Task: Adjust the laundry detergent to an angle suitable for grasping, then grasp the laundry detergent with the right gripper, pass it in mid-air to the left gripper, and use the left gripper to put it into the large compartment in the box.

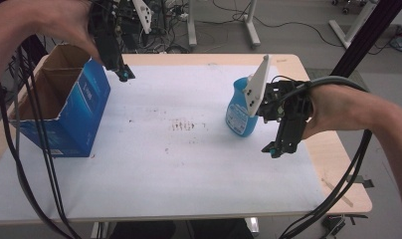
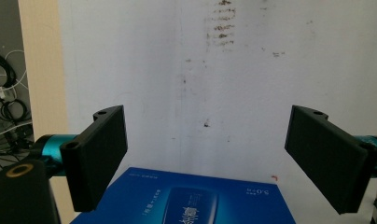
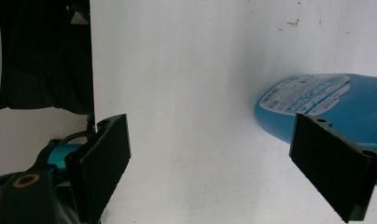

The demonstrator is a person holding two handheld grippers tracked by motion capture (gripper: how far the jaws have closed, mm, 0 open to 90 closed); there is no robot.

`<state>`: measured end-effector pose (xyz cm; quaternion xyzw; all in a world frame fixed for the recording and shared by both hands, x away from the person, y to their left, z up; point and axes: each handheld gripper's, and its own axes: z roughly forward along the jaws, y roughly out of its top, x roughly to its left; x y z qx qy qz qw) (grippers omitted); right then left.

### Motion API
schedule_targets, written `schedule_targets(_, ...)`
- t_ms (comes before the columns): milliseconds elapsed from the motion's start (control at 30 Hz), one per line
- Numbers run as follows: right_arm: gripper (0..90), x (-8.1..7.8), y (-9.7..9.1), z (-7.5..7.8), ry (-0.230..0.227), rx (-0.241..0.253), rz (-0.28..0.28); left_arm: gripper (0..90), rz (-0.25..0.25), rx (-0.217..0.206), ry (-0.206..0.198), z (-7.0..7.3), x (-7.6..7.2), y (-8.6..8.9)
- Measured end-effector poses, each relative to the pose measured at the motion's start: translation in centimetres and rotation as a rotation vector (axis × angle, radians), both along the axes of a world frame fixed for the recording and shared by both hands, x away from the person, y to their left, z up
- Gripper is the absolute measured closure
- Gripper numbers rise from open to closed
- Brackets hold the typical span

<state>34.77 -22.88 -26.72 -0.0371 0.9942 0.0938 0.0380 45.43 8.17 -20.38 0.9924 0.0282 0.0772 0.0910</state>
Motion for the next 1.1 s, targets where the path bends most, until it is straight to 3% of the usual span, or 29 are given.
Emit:
schedule_targets(600,11.9,0.0,0.0,0.0,-0.005,0.0,0.002,13.1,0.013,0.009,0.009,-0.2,-0.3,0.5)
schedule_targets(767,11.9,-0.1,-0.2,0.2,-0.024,0.014,-0.002,13.1,0.018,-0.01,0.003,0.0,-0.2,0.5)
schedule_targets(900,11.9,-0.5,-0.7,0.2,-0.037,0.048,-0.018,13.1,0.011,-0.014,-0.002,-0.1,0.0,0.3)
schedule_targets(1100,11.9,-0.3,-1.9,-0.3,-0.081,0.075,-0.099,13.1,0.009,-0.021,-0.005,-0.4,0.3,0.2)
